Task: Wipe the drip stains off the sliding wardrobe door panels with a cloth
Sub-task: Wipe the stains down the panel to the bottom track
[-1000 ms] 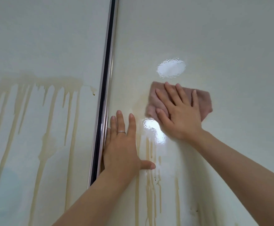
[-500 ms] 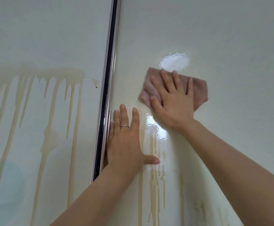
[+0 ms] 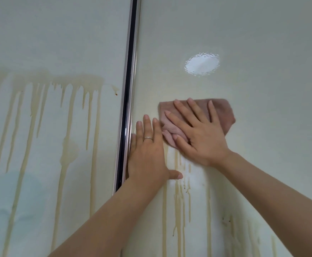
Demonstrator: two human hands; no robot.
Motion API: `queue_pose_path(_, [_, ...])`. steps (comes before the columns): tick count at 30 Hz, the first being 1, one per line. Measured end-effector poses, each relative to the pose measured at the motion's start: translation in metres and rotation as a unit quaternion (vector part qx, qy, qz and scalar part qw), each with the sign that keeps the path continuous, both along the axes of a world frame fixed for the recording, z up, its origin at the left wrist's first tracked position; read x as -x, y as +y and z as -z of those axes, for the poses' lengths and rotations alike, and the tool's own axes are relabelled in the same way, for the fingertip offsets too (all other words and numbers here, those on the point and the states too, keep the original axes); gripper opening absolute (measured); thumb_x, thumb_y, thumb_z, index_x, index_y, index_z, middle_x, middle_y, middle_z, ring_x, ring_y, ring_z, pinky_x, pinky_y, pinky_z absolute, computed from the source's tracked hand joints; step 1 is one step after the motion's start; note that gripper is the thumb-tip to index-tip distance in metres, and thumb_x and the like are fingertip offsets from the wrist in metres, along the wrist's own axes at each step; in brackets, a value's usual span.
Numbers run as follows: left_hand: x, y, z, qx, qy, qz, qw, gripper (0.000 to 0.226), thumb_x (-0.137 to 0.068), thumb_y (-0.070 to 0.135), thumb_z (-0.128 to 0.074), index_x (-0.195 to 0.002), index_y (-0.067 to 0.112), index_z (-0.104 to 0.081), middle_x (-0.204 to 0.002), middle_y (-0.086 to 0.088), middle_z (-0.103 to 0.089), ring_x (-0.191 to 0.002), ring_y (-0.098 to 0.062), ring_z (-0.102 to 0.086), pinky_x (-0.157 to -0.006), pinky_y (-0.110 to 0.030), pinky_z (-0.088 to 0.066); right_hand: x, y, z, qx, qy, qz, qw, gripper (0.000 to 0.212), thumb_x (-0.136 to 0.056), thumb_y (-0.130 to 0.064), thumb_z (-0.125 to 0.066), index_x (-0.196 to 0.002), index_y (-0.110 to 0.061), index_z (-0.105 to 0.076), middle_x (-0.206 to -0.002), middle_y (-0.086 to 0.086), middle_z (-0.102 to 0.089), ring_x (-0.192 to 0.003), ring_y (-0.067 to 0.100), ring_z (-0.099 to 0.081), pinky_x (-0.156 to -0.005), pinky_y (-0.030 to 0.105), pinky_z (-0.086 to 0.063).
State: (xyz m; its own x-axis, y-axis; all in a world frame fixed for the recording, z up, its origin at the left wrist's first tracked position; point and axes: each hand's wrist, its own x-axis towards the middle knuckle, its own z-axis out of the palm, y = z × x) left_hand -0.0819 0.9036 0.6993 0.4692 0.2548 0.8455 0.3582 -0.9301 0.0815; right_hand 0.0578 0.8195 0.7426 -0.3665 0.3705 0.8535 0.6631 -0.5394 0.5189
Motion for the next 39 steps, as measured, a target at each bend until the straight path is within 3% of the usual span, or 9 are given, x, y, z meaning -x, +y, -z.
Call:
queue_pose_path(5, [0.030,0.003,-0.003,-0.079,-0.067,0.080,0.991,0.126,-0.072,0.052,-0.070,-0.129,0.017,0.036,-0.138,0.004,0.043,-0.128,-0.008,0.037,-0.108,-0.017,0.005,0.000,0.003,-0.005,-0.013,0.018,-0.007,1.000,0.058,-0.090,-0.048,-0.033,-0.144,-0.029,-0.044,-0.153,0.003,-0.038,-0.141,0.027,-0.028,-0.112,0.052,-0.006])
queue_pose_path(10, [0.058,0.033,-0.020,-0.163,-0.202,-0.009,0.966,0.100,-0.077,0.061,-0.047,-0.146,-0.001,-0.013,-0.154,-0.018,-0.012,-0.140,-0.023,-0.002,-0.111,-0.039,-0.012,0.011,0.021,-0.018,-0.087,0.069,0.001,0.994,0.059,-0.091,-0.048,-0.029,-0.144,-0.027,-0.045,-0.153,0.003,-0.037,-0.142,0.029,-0.025,-0.112,0.048,0.001])
queue_pose_path(15, [0.074,0.071,-0.020,-0.029,-0.119,-0.011,0.992,0.100,-0.077,0.079,-0.029,-0.150,0.015,-0.006,-0.157,-0.007,0.005,-0.144,-0.025,0.012,-0.115,-0.035,0.000,0.028,0.045,-0.018,-0.146,0.121,0.005,0.982,0.062,-0.091,-0.049,-0.023,-0.148,-0.028,-0.038,-0.158,0.003,-0.027,-0.146,0.032,-0.019,-0.111,0.046,0.016])
queue_pose_path(20, [0.067,0.078,-0.016,-0.034,-0.147,0.004,0.988,0.107,-0.063,0.080,-0.013,-0.150,0.019,-0.011,-0.158,-0.006,0.002,-0.144,-0.027,0.007,-0.115,-0.035,0.001,0.021,0.030,-0.008,-0.023,0.001,0.016,1.000,0.060,-0.091,-0.050,-0.030,-0.143,-0.026,-0.046,-0.153,0.005,-0.037,-0.141,0.033,-0.030,-0.112,0.053,-0.003])
queue_pose_path(25, [0.069,0.079,-0.018,-0.038,-0.144,-0.008,0.989,0.109,-0.065,0.088,-0.015,-0.150,0.022,-0.009,-0.158,-0.005,0.003,-0.144,-0.026,0.008,-0.115,-0.035,0.000,0.035,0.052,-0.016,-0.151,0.120,0.010,0.981,0.063,-0.091,-0.049,-0.023,-0.149,-0.029,-0.035,-0.159,0.002,-0.025,-0.146,0.031,-0.017,-0.112,0.052,0.007])
queue_pose_path(30, [0.072,0.074,-0.018,-0.038,-0.127,-0.016,0.991,0.100,-0.068,0.075,-0.023,-0.150,0.021,-0.005,-0.158,-0.005,0.007,-0.144,-0.025,0.010,-0.115,-0.034,0.001,0.035,0.043,0.026,0.016,-0.013,0.033,0.999,0.058,-0.092,-0.049,-0.029,-0.144,-0.027,-0.045,-0.153,0.005,-0.037,-0.142,0.031,-0.030,-0.112,0.060,-0.010])
queue_pose_path(34, [0.073,0.076,-0.020,-0.033,-0.125,-0.011,0.992,0.098,-0.069,0.073,-0.021,-0.150,0.023,0.000,-0.157,-0.003,0.012,-0.143,-0.023,0.014,-0.115,-0.033,0.003,0.032,0.043,-0.019,-0.135,0.135,0.016,0.981,0.064,-0.090,-0.052,-0.017,-0.150,-0.034,-0.031,-0.160,-0.003,-0.021,-0.148,0.025,-0.011,-0.113,0.048,0.010])
queue_pose_path(36, [0.071,0.076,-0.017,-0.033,-0.127,-0.003,0.991,0.097,-0.069,0.073,-0.021,-0.150,0.023,-0.001,-0.157,-0.003,0.012,-0.143,-0.023,0.014,-0.115,-0.033,0.004,0.040,0.058,-0.004,-0.191,0.146,0.007,0.971,0.062,-0.091,-0.049,-0.022,-0.149,-0.031,-0.034,-0.159,-0.001,-0.024,-0.147,0.027,-0.015,-0.113,0.049,0.009])
queue_pose_path(39, [0.071,0.076,-0.015,-0.043,-0.135,0.001,0.990,0.099,-0.067,0.074,-0.018,-0.150,0.022,-0.003,-0.158,-0.004,0.009,-0.144,-0.024,0.013,-0.114,-0.033,0.004,0.041,0.056,0.043,-0.074,0.049,0.013,0.996,0.057,-0.093,-0.047,-0.031,-0.145,-0.027,-0.042,-0.155,0.004,-0.034,-0.144,0.030,-0.026,-0.112,0.060,-0.006])
